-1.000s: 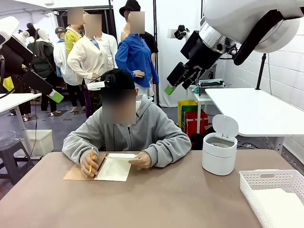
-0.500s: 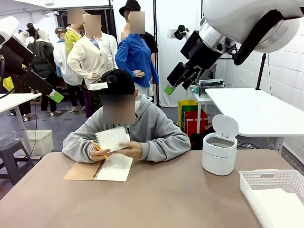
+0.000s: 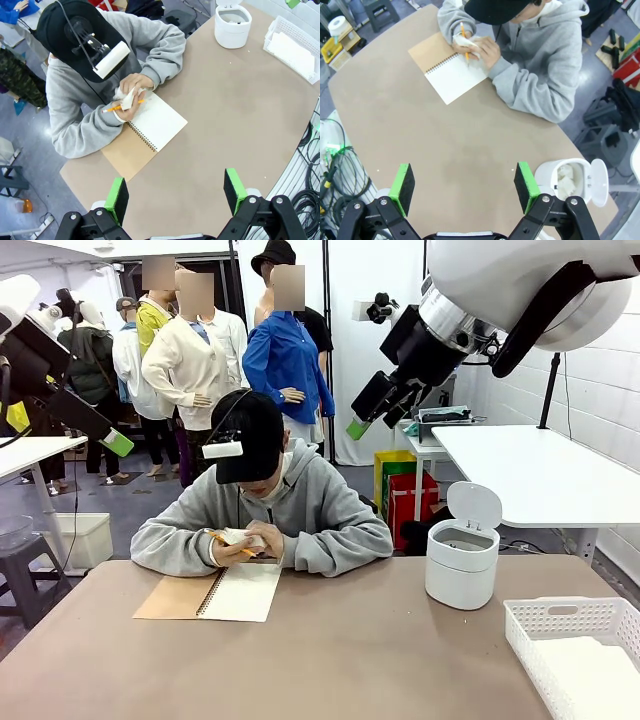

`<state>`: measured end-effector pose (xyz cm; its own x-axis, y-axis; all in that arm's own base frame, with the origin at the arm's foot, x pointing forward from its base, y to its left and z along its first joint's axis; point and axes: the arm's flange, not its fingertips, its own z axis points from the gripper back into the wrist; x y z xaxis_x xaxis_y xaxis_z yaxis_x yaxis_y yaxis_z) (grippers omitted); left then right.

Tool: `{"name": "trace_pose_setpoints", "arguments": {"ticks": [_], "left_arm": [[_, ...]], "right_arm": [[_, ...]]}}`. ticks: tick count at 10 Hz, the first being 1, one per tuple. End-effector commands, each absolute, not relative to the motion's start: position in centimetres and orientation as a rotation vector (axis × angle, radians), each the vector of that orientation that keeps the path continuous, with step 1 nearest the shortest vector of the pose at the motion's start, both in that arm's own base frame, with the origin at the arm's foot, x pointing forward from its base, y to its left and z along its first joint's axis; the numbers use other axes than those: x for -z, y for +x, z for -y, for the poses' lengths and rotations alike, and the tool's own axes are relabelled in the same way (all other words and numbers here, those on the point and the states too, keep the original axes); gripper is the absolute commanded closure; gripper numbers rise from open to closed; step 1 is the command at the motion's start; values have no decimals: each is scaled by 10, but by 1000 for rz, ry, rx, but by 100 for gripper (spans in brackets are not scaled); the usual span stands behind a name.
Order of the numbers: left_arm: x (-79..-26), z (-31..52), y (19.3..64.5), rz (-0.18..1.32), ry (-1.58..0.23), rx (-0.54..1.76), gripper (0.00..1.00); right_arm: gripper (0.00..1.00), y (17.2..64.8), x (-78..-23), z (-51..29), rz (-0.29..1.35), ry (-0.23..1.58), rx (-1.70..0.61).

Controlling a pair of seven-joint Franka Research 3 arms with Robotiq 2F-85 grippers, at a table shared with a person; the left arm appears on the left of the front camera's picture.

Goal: Sort the paper based on its condition.
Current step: If a person hands you a paper, place it in the Organizing basket , and if it's crumpled, put it in the Trash can.

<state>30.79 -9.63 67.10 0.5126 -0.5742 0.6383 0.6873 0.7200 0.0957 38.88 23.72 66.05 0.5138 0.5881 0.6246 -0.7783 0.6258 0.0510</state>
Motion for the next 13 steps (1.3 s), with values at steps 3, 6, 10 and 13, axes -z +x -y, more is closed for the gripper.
{"name": "trace_pose_setpoints", "arguments": {"ticks": [3,6,10,13], "left_arm": [[-671,95,308,699,-186,764,0],[-671,95,308,699,-186,764,0],[-671,95,308,699,-186,764,0],[-671,95,308,699,-186,764,0]], "right_arm": [[0,388,-659,-237,603,349,-835],[0,388,-659,-237,603,349,-835],[0,388,-659,-237,603,349,-835],[0,388,-659,-237,603,349,-835]]}}
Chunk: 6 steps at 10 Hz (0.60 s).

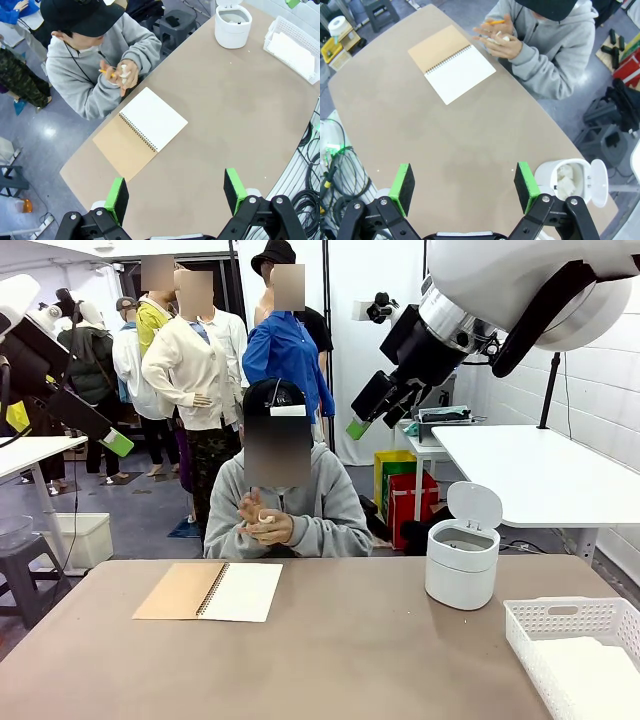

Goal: Sort the paper based on its condition.
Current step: If a person hands you a paper, place it in the Organizing basket , and if it's crumpled, put it in the Trash can.

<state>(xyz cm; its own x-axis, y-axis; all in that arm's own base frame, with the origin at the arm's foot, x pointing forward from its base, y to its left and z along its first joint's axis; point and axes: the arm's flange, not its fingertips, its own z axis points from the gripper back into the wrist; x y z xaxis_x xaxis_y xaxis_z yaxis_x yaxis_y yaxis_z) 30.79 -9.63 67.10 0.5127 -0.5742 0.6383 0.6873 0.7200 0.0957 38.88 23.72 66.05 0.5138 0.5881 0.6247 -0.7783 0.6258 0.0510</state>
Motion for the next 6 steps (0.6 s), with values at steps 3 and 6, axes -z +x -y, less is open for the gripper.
{"name": "trace_pose_setpoints", "arguments": {"ticks": [3,6], "left_arm": [[-671,95,308,699,-186,764,0],[-671,95,308,699,-186,764,0]], "right_arm": [[0,388,-659,-237,603,349,-835],[0,388,-659,-237,603,349,-835]]}}
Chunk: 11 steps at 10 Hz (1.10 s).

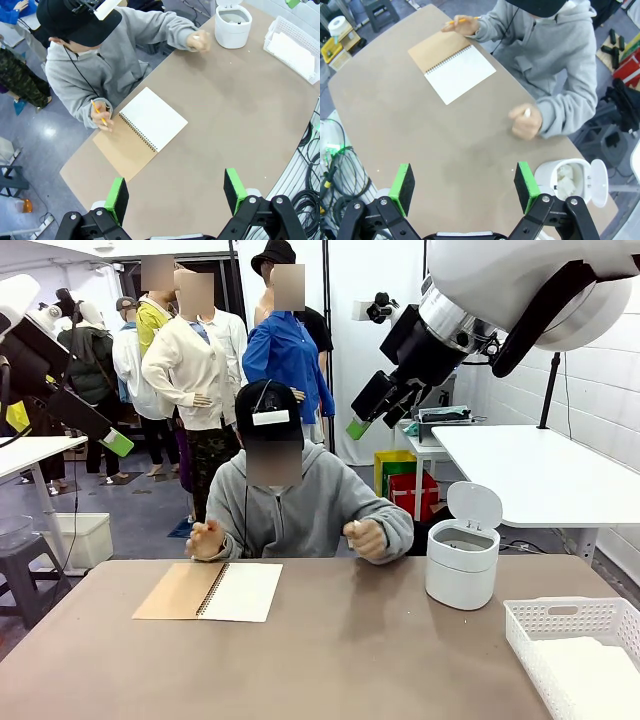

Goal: Sort the paper based on its condition.
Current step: If a person hands you a paper, place it in the Organizing basket , and if it's crumpled, put it in the Trash can.

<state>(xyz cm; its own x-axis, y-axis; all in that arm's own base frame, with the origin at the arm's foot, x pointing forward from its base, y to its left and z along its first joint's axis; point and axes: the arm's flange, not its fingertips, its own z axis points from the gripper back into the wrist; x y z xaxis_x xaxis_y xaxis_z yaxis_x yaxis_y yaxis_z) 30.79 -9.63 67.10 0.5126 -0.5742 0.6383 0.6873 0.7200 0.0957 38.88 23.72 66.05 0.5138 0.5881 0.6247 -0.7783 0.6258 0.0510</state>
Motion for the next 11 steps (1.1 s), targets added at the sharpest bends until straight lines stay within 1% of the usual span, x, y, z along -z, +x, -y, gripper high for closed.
{"name": "trace_pose_setpoints", "arguments": {"ticks": [1,11], "left_arm": [[-671,95,308,699,-186,764,0],[-671,95,308,699,-186,764,0]], "right_arm": [[0,388,-659,-237,603,349,-835],[0,388,-659,-237,603,349,-835]]}}
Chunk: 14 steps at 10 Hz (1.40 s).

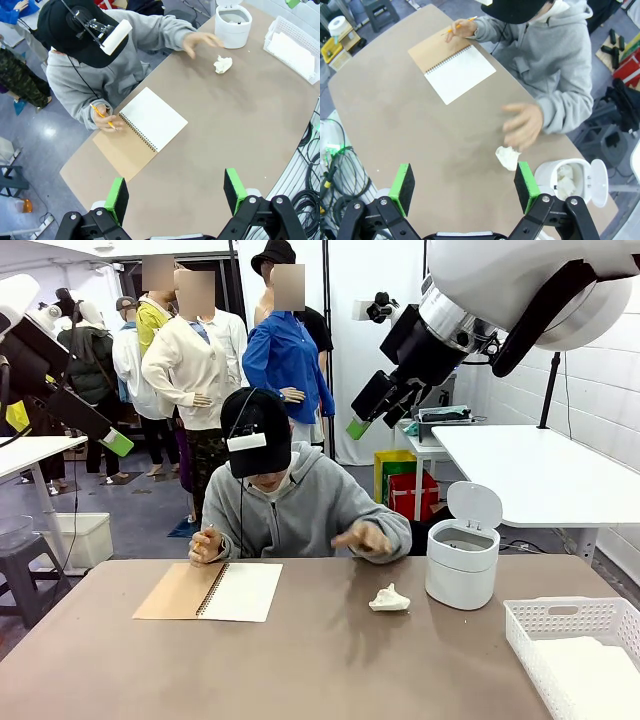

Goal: Sort the paper based on its condition.
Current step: If a person hands you a paper, place it in the Organizing basket , and if it's crumpled, put it in the Trash can.

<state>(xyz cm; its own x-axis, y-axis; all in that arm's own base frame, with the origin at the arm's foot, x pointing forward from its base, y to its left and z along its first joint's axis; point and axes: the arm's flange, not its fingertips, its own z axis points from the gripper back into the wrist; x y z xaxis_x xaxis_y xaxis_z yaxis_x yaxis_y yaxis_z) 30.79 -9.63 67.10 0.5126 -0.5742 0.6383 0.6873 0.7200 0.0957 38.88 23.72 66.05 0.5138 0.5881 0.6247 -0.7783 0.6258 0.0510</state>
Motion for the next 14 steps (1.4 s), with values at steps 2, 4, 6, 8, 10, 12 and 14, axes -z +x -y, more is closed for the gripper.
{"name": "trace_pose_setpoints", "arguments": {"ticks": [2,4,6,8,10,12,14], "left_arm": [[-671,95,308,699,-186,764,0],[-671,95,308,699,-186,764,0],[-671,95,308,699,-186,764,0],[-671,95,308,699,-186,764,0],[-671,95,308,699,-186,764,0],[-671,95,308,699,-186,764,0],[-671,95,308,699,-186,764,0]], "right_arm": [[0,395,-658,-237,550,369,-854],[0,410,-633,-243,457,307,-878],[0,420,-606,-255,355,211,-940],[0,428,-575,-262,251,160,-998],[0,434,-536,-269,197,141,-1053],[0,426,-496,-271,168,142,-1078],[0,414,-459,-269,234,60,-1103]]}}
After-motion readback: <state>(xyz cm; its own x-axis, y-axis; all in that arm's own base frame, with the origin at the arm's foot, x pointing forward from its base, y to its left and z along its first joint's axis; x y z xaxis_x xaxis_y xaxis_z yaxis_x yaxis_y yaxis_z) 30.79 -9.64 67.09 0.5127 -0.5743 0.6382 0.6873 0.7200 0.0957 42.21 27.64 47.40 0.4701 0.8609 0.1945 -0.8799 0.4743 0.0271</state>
